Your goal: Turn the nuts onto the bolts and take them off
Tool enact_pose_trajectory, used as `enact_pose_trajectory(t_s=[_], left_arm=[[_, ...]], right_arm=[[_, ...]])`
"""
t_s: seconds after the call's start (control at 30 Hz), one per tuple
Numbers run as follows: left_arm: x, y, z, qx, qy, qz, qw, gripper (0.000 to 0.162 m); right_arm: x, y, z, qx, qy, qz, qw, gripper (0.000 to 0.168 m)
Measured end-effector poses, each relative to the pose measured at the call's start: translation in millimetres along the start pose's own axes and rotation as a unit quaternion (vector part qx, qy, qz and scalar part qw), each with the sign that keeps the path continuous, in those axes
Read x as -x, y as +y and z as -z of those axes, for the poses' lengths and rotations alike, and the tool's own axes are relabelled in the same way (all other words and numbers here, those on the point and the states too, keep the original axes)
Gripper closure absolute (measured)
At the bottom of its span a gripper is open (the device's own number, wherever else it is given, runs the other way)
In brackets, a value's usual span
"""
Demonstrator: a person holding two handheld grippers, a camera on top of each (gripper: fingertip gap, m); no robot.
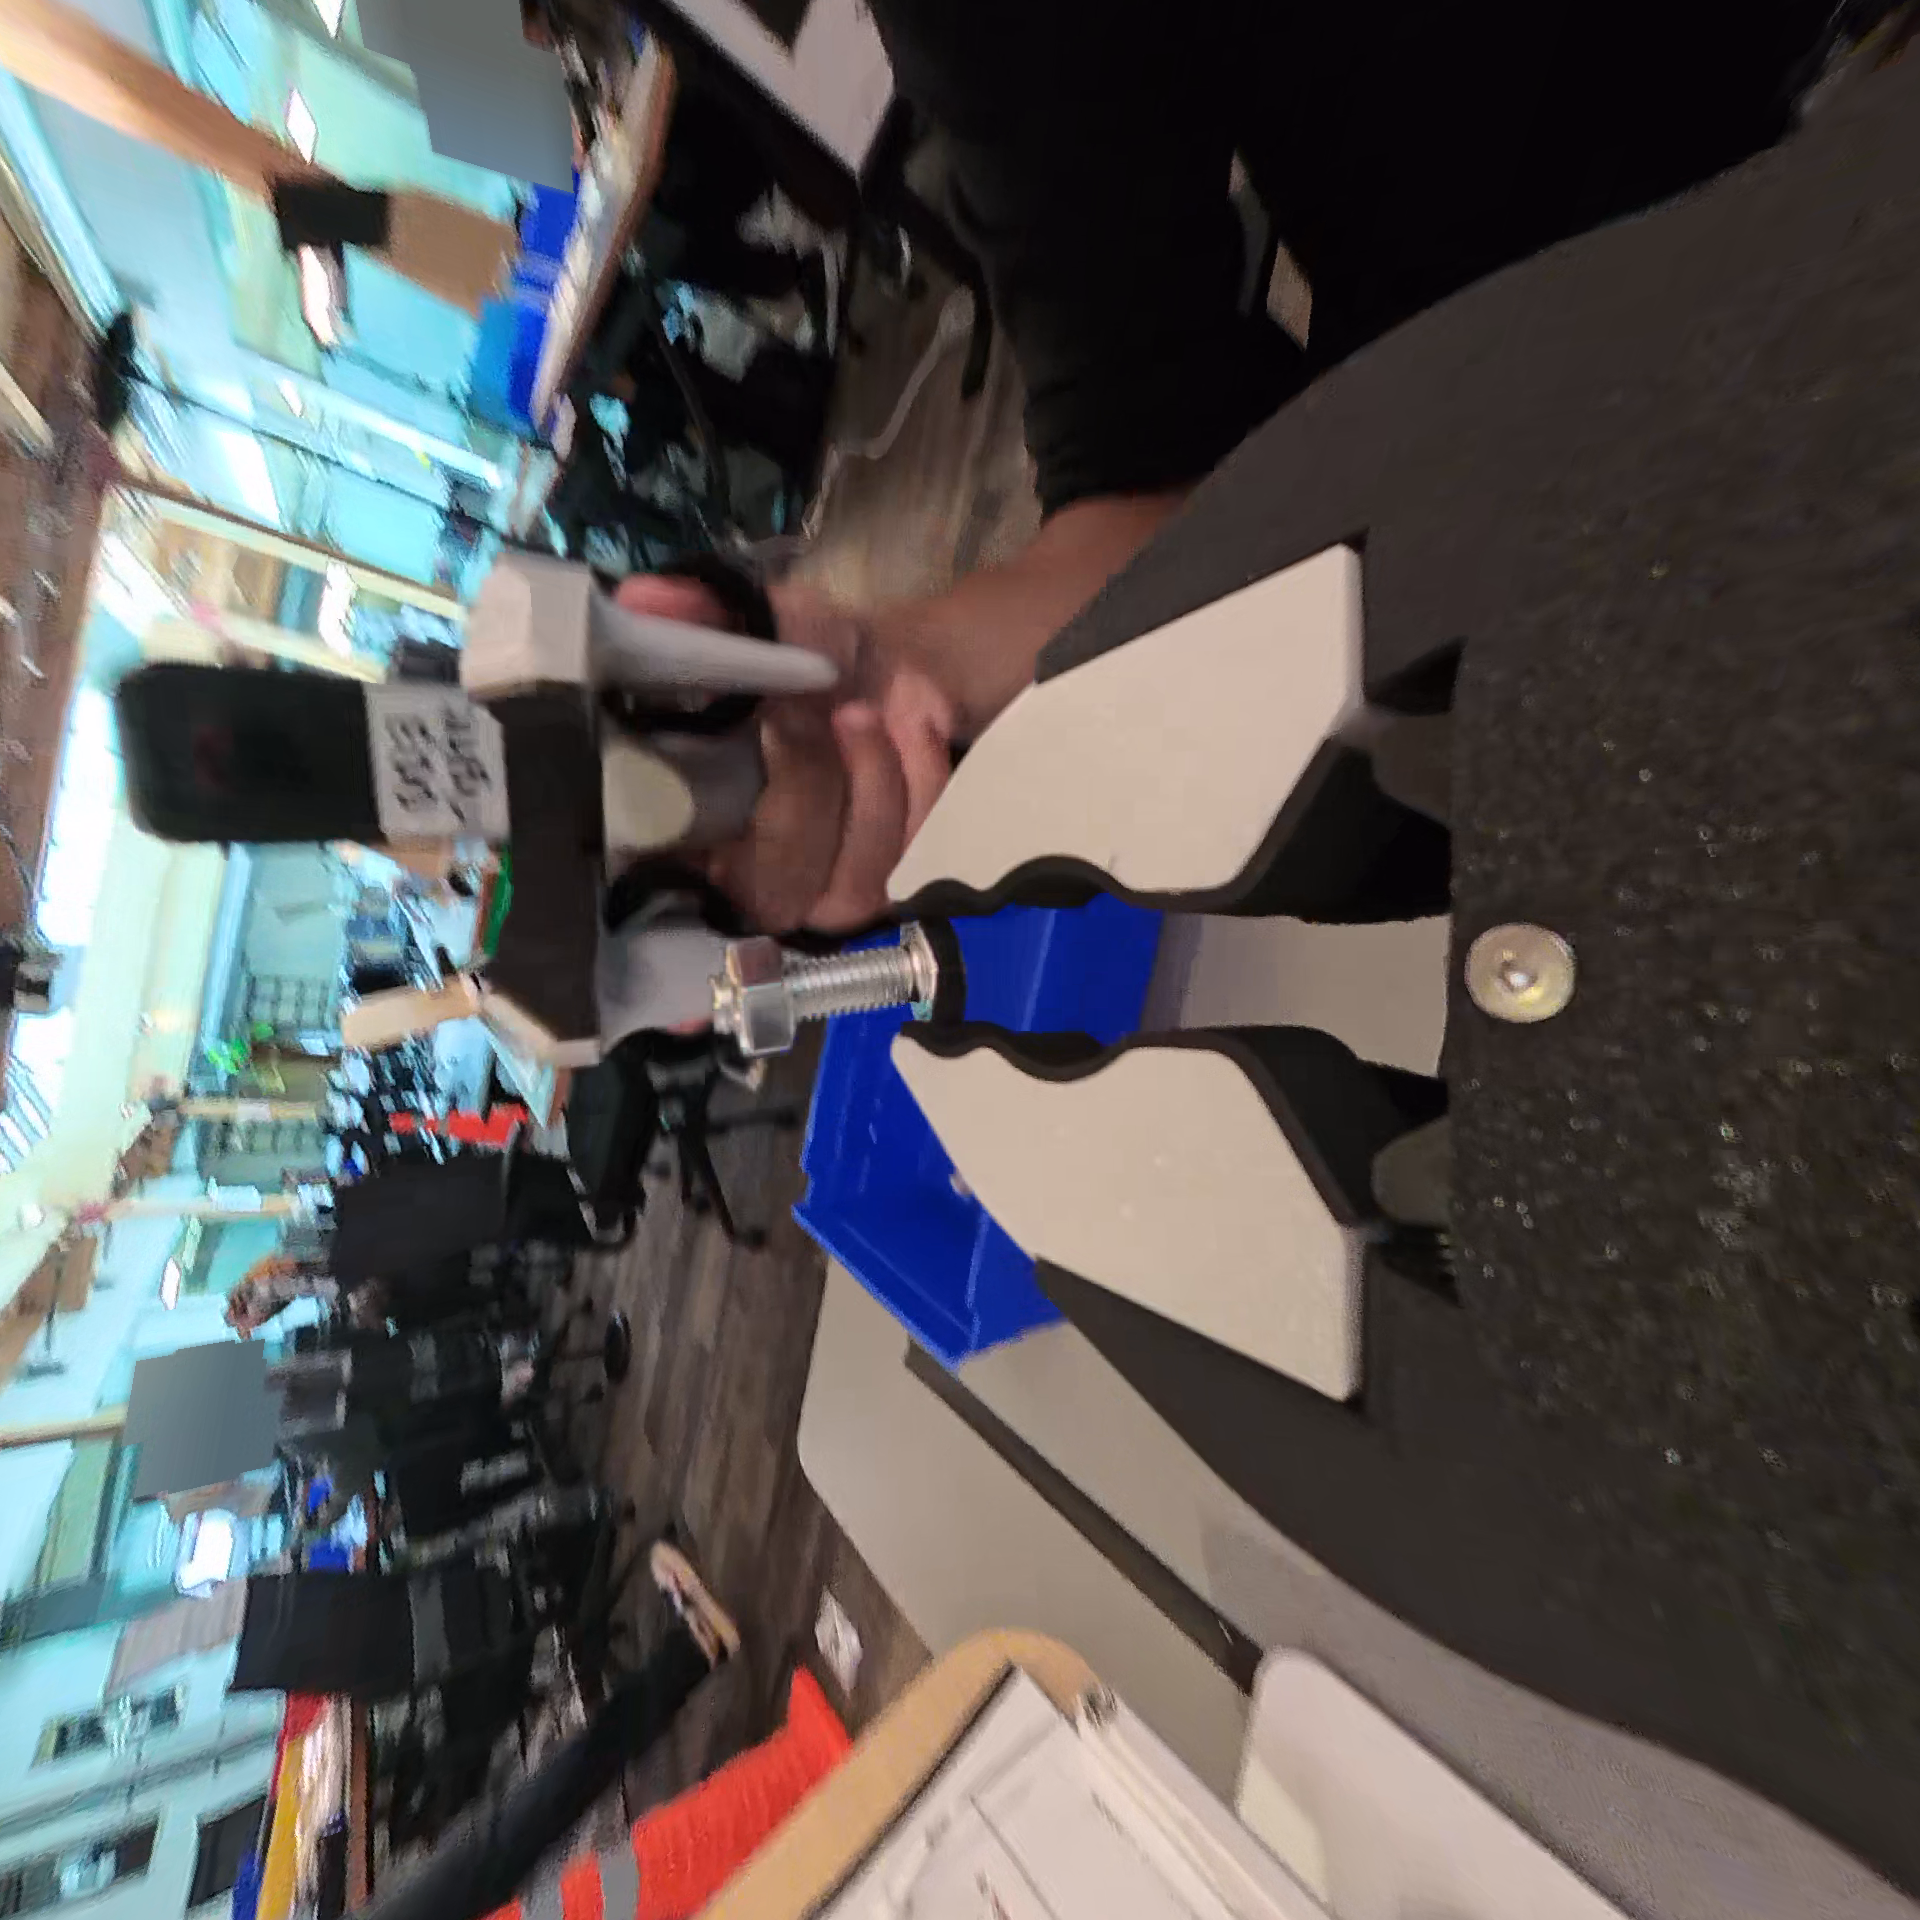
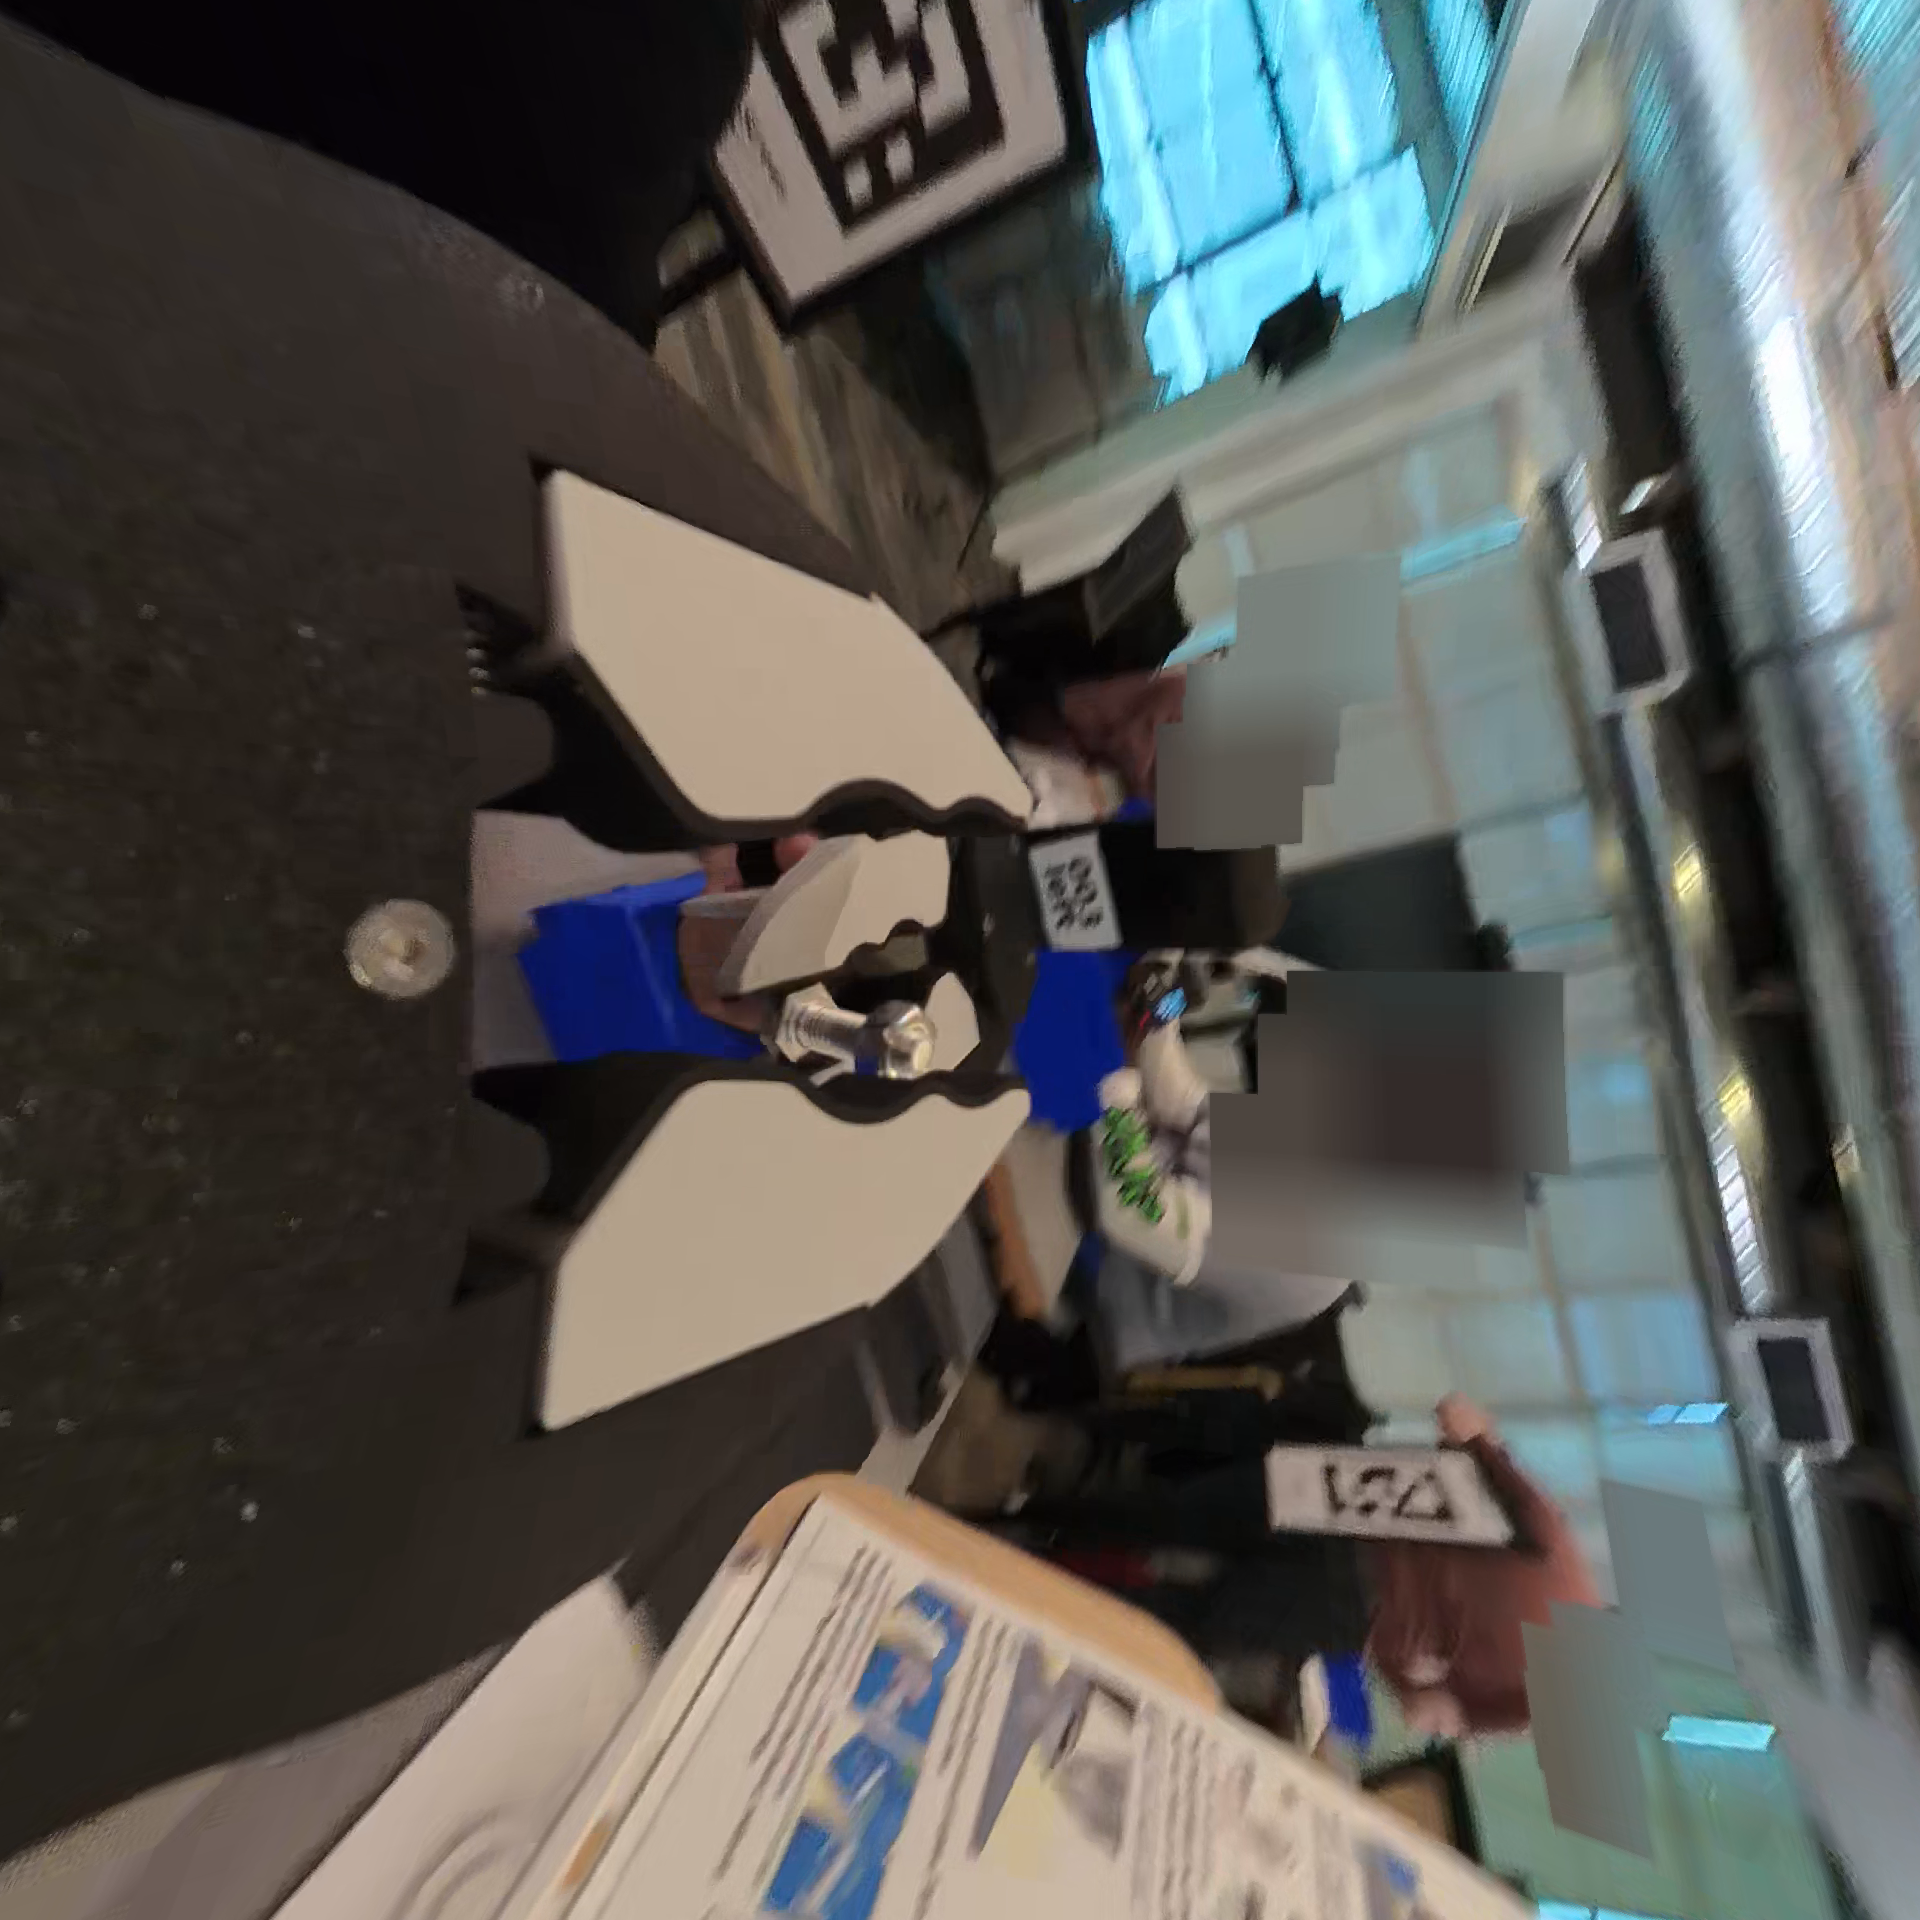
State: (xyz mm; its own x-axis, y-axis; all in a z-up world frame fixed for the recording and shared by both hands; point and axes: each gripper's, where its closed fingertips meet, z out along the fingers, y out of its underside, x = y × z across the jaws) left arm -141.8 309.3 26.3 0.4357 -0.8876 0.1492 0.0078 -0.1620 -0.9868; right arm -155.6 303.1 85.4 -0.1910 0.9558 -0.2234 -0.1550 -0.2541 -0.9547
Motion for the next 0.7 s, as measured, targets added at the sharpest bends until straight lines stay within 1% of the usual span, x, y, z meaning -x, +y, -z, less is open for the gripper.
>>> enact_pose_trajectory(t_s=[0.07, 0.13, 0.17, 0.27, 0.33, 0.4, 0.5, 0.57, 0.7], left_arm=[[-14, -9, 6, -0.03, 0.057, 0.022, 0.998, 0.144], [-30, -14, 11, -0.045, 0.123, 0.038, 0.991, 0.144], [-35, -17, 13, -0.055, 0.139, 0.04, 0.988, 0.144], [-44, -17, 15, -0.057, 0.174, 0.047, 0.982, 0.144], [-41, -14, 12, -0.048, 0.166, 0.047, 0.984, 0.144], [-39, -10, 10, -0.04, 0.161, 0.045, 0.985, 0.144], [-32, -6, 5, -0.028, 0.135, 0.038, 0.99, 0.144], [-27, -2, 2, -0.018, 0.113, 0.034, 0.993, 0.144], [-1, 6, -4, 0.011, 0.009, -0.008, 1.0, 0.144]], right_arm=[[1, -8, 8, -0.033, -0.055, -0.017, 0.998, 0.122], [3, -2, 12, -0.023, -0.114, -0.057, 0.992, 0.118], [7, 3, 12, -0.011, -0.147, -0.076, 0.986, 0.116], [16, 14, 9, 0.012, -0.203, -0.107, 0.973, 0.116], [23, 17, 6, 0.01, -0.226, -0.107, 0.968, 0.119], [28, 23, 3, 0.026, -0.239, -0.103, 0.965, 0.124], [15, 29, -1, 0.044, -0.191, -0.093, 0.976, 0.151], [9, 31, -2, 0.056, -0.17, -0.103, 0.978, 0.151], [-13, 36, -9, 0.079, -0.051, -0.078, 0.992, 0.151]])
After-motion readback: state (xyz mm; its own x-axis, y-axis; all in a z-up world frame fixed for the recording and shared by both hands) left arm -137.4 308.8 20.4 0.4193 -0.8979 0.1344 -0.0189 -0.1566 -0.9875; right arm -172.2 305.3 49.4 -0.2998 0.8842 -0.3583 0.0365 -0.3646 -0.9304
